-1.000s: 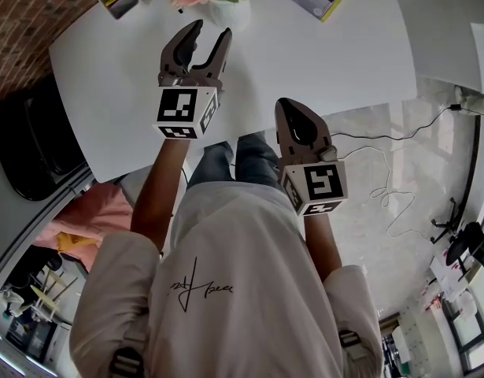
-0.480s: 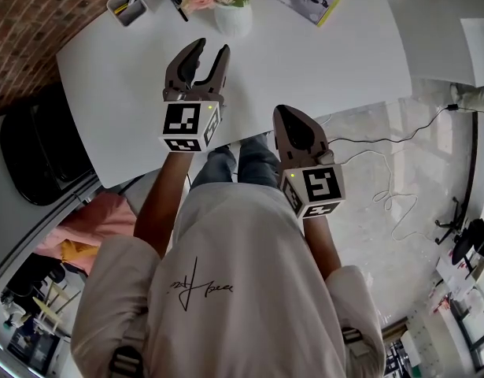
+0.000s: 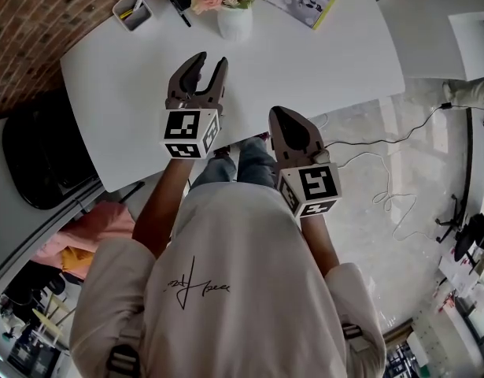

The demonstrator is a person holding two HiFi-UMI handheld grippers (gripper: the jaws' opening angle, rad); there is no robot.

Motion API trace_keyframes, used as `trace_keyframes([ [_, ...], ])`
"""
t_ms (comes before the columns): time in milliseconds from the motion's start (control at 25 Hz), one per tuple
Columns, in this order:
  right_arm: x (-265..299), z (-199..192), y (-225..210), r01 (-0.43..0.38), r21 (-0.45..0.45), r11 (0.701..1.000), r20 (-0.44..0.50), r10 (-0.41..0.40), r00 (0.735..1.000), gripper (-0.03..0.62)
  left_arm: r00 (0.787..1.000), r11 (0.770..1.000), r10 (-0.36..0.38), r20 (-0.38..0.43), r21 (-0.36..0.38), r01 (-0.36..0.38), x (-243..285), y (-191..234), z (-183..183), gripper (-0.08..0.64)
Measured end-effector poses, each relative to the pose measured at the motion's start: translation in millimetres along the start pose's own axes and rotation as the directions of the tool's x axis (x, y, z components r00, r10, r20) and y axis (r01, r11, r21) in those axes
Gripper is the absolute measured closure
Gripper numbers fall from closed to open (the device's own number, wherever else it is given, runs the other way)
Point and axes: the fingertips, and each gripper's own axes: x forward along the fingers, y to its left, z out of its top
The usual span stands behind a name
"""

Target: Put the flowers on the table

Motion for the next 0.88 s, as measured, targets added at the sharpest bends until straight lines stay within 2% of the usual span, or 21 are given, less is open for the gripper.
trace_keyframes([
  [880, -24, 15, 49, 0.056, -0.011, 0.998, 0.069, -0.055, 0.996, 0.568, 0.999, 0.999, -0.048, 0.021, 0.018, 0.048, -77, -4, 5, 0.501],
])
